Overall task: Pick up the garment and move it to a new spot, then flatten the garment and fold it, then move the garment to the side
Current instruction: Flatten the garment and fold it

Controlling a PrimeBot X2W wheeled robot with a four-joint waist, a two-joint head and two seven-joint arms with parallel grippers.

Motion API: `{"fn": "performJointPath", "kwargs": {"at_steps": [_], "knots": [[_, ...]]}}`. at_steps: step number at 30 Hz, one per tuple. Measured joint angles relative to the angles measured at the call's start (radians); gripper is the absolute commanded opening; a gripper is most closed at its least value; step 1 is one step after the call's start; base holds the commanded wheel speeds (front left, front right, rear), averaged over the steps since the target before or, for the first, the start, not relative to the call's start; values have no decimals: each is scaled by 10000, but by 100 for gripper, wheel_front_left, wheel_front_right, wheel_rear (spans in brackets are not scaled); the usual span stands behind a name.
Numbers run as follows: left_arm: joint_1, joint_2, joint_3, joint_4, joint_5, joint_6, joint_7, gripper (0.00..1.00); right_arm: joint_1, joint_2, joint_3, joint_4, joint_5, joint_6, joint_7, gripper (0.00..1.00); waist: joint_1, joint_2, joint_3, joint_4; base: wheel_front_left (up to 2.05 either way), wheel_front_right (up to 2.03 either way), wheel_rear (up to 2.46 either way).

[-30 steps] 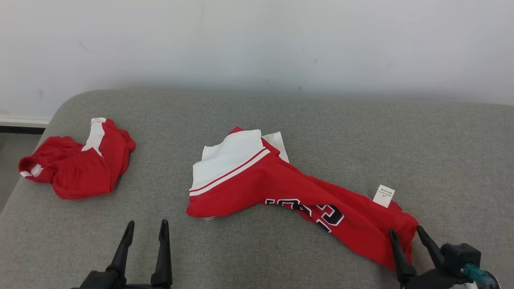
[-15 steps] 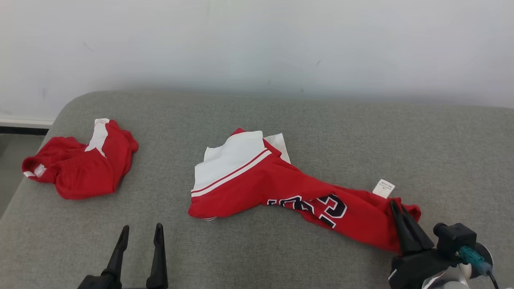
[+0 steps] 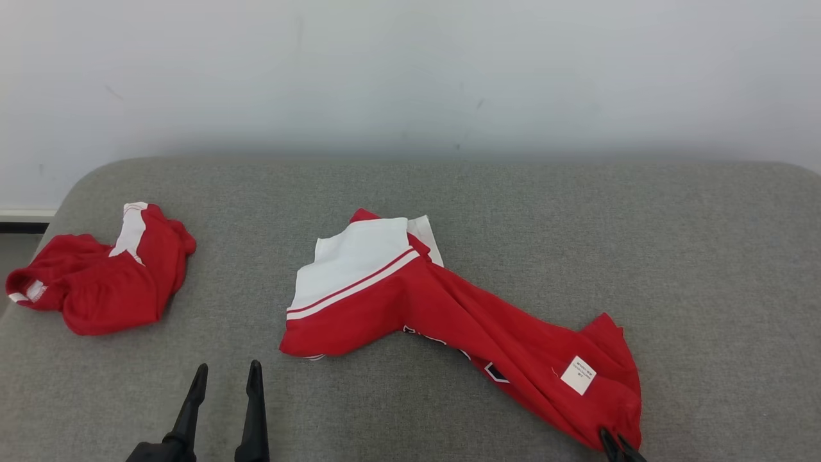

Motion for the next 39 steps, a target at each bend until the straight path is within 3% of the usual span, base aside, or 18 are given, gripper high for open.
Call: {"fn": "performJointPath", "kwargs": {"at_steps": [1,12,20,31,32,33,34,39], "knots": [[4,0,6,2,0,6,0,100,94,31,-25,-21,44,0,0,100,1,0,6,-39,0,0,0],[48,-2,-2,15,19,-12,0,100,221,136,-842,-593,453,0,-2,100,1,0,-77,-403,0,0,0],[43,-2,-104,33,17,-15,0,100,-214,-4,-1103,639,943,0,36,100,0,0,-88,-309,0,0,0],[15,-2,-157,0,63,10,0,100,-1250,167,-460,2566,1413,0,84,100,2,0,86,208,0,0,0],[14,-4,-130,-2,65,17,0,100,-1349,201,-395,2734,1488,0,84,89,2,0,107,253,0,0,0],[13,-2,-102,2,79,15,0,100,-1456,226,-322,2901,1561,0,81,26,2,0,130,291,0,0,0],[10,0,-69,4,86,0,0,100,-1571,244,-236,3024,1607,0,75,0,2,0,155,324,0,0,0],[3,0,-36,-6,92,-4,0,100,-2241,232,-123,3348,1670,0,36,0,2,0,219,426,0,0,0]]}}
